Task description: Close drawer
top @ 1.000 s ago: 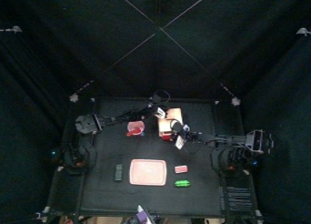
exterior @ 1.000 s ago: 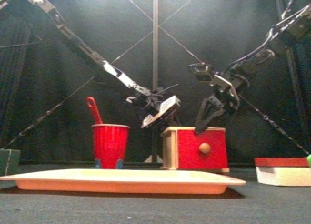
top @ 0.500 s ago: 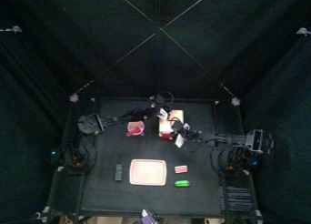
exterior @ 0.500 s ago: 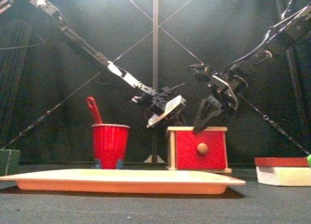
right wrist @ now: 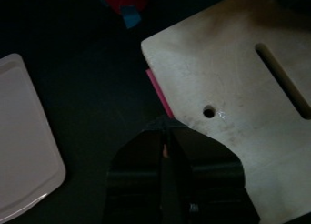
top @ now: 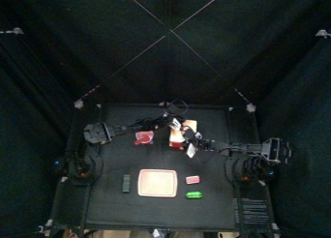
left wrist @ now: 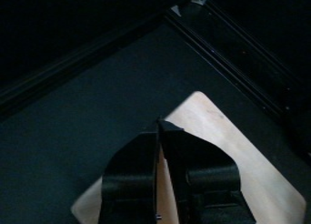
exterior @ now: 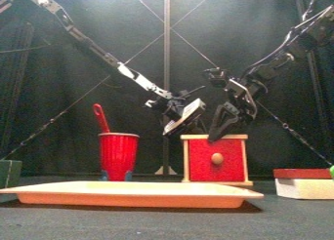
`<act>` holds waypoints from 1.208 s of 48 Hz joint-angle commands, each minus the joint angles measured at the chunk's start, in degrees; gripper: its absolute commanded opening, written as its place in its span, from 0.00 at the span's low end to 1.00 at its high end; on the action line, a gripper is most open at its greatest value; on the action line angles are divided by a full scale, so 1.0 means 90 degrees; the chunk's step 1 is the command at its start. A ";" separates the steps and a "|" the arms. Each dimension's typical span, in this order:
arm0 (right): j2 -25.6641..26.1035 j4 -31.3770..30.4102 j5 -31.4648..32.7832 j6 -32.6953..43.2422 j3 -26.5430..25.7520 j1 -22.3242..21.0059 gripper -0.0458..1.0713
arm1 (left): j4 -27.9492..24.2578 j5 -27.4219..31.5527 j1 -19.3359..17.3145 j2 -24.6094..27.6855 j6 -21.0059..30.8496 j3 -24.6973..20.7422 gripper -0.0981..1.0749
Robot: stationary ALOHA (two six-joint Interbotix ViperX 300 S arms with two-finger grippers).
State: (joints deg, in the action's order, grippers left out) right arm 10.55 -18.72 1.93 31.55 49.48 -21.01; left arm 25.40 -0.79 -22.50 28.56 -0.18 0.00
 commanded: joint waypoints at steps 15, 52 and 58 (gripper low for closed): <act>0.0479 0.0127 0.0127 0.0020 0.0254 0.0127 0.46 | -0.0020 0.0234 0.0352 -0.0137 0.0000 -0.0039 0.50; 0.1152 0.0137 0.0439 0.0020 0.0703 -0.0166 0.46 | -0.0391 -0.0996 0.0352 -0.1377 -0.0029 0.0840 0.49; 0.1250 0.0137 0.0459 0.0020 0.0781 -0.0273 0.46 | -0.0391 -0.1348 0.0371 -0.1621 -0.0020 0.1211 0.49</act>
State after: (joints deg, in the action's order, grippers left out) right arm 20.04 -17.49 6.06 31.82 56.60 -22.15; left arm 22.15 -10.81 -19.16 17.14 -0.26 10.11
